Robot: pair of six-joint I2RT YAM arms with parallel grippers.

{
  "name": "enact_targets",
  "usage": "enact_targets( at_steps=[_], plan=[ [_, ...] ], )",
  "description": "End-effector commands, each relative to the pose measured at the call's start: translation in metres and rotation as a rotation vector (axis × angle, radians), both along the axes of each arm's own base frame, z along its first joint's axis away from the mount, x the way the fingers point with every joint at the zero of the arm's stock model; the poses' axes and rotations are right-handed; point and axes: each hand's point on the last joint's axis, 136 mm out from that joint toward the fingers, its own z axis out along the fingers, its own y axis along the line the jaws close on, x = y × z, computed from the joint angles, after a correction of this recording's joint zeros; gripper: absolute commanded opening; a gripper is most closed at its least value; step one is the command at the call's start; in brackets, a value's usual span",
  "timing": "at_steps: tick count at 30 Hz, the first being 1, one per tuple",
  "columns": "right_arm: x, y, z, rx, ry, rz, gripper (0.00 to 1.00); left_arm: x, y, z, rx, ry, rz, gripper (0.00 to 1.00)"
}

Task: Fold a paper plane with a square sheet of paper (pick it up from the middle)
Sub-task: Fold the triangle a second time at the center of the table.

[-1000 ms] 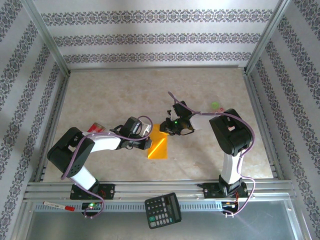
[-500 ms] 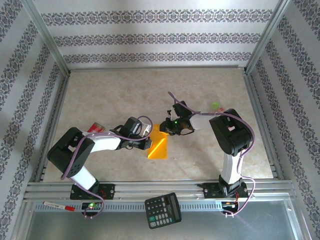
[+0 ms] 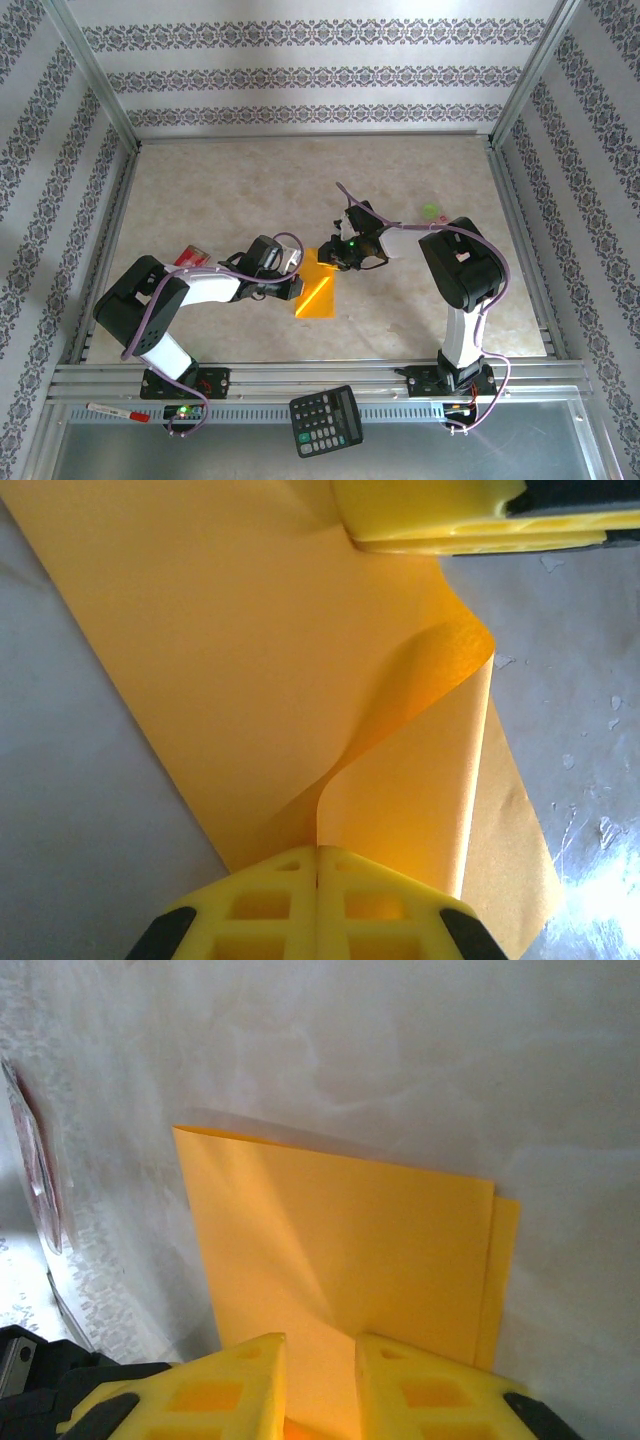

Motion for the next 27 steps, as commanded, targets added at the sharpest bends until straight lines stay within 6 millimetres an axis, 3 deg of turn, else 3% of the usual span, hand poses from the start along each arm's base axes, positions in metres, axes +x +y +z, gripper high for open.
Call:
enact_targets(
  at_steps=[1, 6, 11, 20, 27],
  plan=[
    [0.008, 0.000, 0.025, 0.043, -0.023, 0.006, 0.26, -0.025, 0.033, -0.037, 0.135, 0.124, 0.066, 0.00],
    [0.004, -0.005, 0.050, 0.065, -0.059, -0.006, 0.28, -0.029, 0.037, -0.040, 0.142, 0.138, 0.078, 0.00],
    [-0.023, -0.002, 0.056, 0.072, -0.058, -0.019, 0.24, -0.030, 0.037, -0.041, 0.146, 0.147, 0.077, 0.00],
    [-0.100, 0.022, 0.041, 0.077, -0.029, -0.023, 0.10, -0.035, 0.040, -0.049, 0.163, 0.166, 0.073, 0.00],
    [-0.123, 0.055, 0.029, 0.102, -0.055, -0.016, 0.06, -0.036, 0.040, -0.051, 0.167, 0.169, 0.062, 0.00]
  ],
)
